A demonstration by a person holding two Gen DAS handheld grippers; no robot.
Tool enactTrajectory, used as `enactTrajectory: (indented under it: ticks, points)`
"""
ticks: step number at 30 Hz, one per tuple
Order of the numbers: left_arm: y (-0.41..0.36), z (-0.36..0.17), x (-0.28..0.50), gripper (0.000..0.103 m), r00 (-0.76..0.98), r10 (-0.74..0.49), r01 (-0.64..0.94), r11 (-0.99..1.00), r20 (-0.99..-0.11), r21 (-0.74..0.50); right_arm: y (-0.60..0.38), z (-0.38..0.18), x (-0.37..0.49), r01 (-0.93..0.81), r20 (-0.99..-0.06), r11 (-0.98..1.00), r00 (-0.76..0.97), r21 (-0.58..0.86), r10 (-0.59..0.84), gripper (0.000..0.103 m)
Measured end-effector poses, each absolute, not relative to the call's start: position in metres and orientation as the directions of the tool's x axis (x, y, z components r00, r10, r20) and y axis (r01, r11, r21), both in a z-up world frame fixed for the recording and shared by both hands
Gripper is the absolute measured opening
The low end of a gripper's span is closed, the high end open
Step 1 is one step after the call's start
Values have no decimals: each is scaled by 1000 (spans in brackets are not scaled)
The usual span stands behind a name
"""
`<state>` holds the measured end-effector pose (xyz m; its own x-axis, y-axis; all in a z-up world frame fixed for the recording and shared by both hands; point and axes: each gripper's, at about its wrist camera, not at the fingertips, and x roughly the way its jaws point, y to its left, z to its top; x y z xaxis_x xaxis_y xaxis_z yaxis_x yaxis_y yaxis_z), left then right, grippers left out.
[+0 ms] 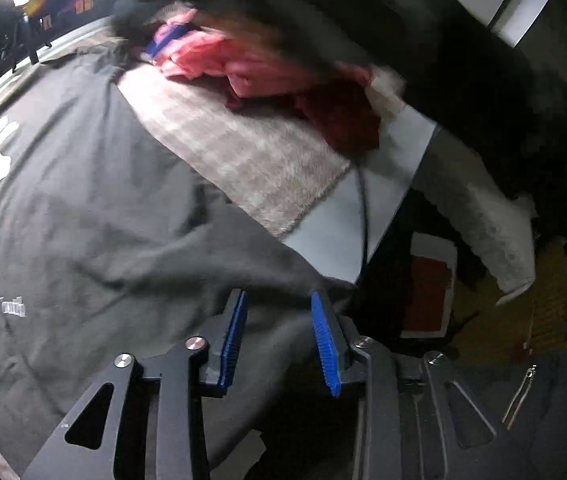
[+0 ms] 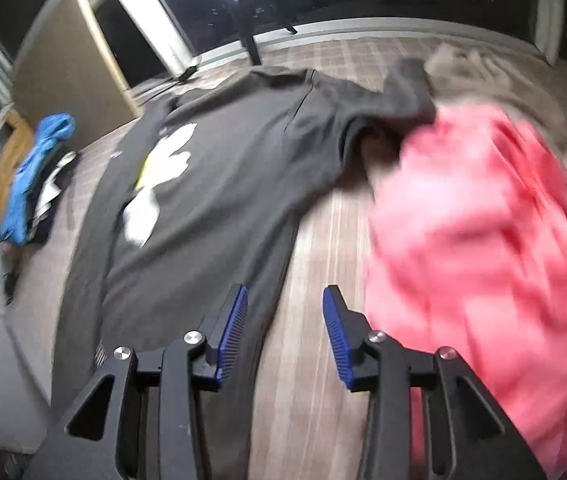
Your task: Fold clothes
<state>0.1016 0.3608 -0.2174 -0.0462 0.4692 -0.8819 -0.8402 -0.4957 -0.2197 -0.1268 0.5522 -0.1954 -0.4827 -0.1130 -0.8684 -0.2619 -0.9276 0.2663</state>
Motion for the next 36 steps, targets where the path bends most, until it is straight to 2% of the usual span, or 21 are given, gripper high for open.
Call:
enactTrajectory:
  ticks: [4,8,9,10,11,13,16,21,26,31,33,36]
  points:
    - [377,-235,107,35,-65,411,-827,-532,-909,-182,569,-225,-187,-296,-901,-927,-424,232,-90,39]
    - [378,-238,104,36,-42,406,-817,-540,-913,-203,581,-234,-210,-311,-897,-921,-436,233,-80,39]
    - [378,-238,103,36,-36,404,-815,-542,-914,-208,582,-235,-212,-307,-902,-925,-425,222,-76,34]
    - [377,-236,102,36,-29,404,-813,-542,-914,-214,581,-232,-212,-284,-910,-936,-406,210,-81,21]
    - [374,-229,95,36,-30,411,-808,-547,-911,-221,583,-225,-207,-253,-913,-942,-394,219,-106,19]
    - [369,-217,82,36,-31,425,-797,-557,-905,-234,596,-200,-189,-227,-884,-940,-448,256,-133,20]
    - [366,-194,51,36,-46,450,-792,-561,-892,-242,637,-155,-162,-265,-842,-934,-536,241,-65,28]
    - [403,-165,-53,38,-205,458,-810,-576,-865,-113,696,-124,-164,-324,-834,-927,-551,188,23,28]
    - [462,-170,-141,39,-340,494,-785,-618,-800,-48,727,-146,-207,-307,-852,-922,-522,234,-42,28]
    - [510,-198,-178,39,-346,477,-829,-558,-808,26,737,-179,-244,-242,-854,-925,-502,293,-139,29]
    - [520,-211,-193,41,-367,438,-824,-563,-821,68,737,-188,-256,-215,-863,-937,-485,275,-142,35]
    - [523,-230,-222,40,-300,436,-809,-588,-848,-16,734,-199,-269,-180,-871,-945,-464,273,-163,36]
